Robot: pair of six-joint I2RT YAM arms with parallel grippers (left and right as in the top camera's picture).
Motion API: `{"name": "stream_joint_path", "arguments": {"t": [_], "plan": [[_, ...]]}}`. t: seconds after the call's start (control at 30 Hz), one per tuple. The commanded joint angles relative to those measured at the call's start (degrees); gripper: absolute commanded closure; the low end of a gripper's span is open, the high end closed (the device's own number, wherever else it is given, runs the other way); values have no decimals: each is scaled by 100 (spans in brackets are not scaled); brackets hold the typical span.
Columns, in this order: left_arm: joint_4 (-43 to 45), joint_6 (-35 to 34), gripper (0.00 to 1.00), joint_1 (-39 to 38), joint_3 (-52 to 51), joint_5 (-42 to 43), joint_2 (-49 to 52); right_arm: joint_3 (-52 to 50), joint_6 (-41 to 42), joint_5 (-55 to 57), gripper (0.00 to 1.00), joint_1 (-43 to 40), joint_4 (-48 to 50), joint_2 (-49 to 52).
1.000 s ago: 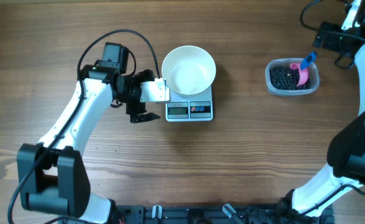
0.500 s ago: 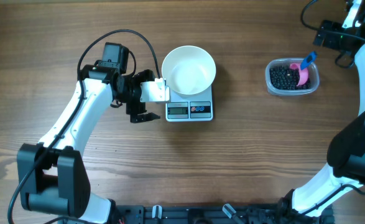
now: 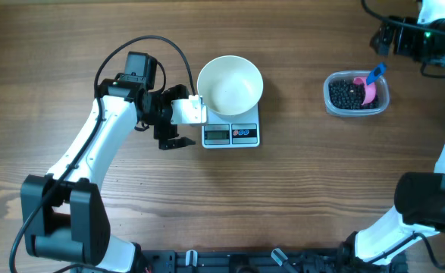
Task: Scoop item into bowl and weigh 150g on scale
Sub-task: 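Lower the right gripper to the pink scoop in the bean tub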
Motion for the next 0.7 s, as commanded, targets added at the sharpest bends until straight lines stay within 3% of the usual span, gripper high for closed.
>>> {"name": "stream_joint_path", "arguments": {"t": [0.0, 0.17, 0.43, 0.47, 0.57, 0.67], "plan": [[-4, -74, 0, -11, -37, 129, 68, -31, -339, -90, 0, -20, -188, 37], [-4, -74, 0, -11, -37, 129, 68, -957, -619, -46, 0, -20, 236, 39], [-4, -74, 0, -11, -37, 129, 68, -2809, -1091, 214, 1, -22, 2470, 39], [-4, -74, 0, -11, -37, 129, 68, -2868, -1113, 426, 7, -20, 2614, 39], [-4, -74, 0, -11, -37, 129, 68, -2662, -1578, 872, 12, -20, 2557, 37], [-4, -74, 0, -9, -37, 129, 68, -1552, -1510, 688, 7, -20, 1742, 37]]}}
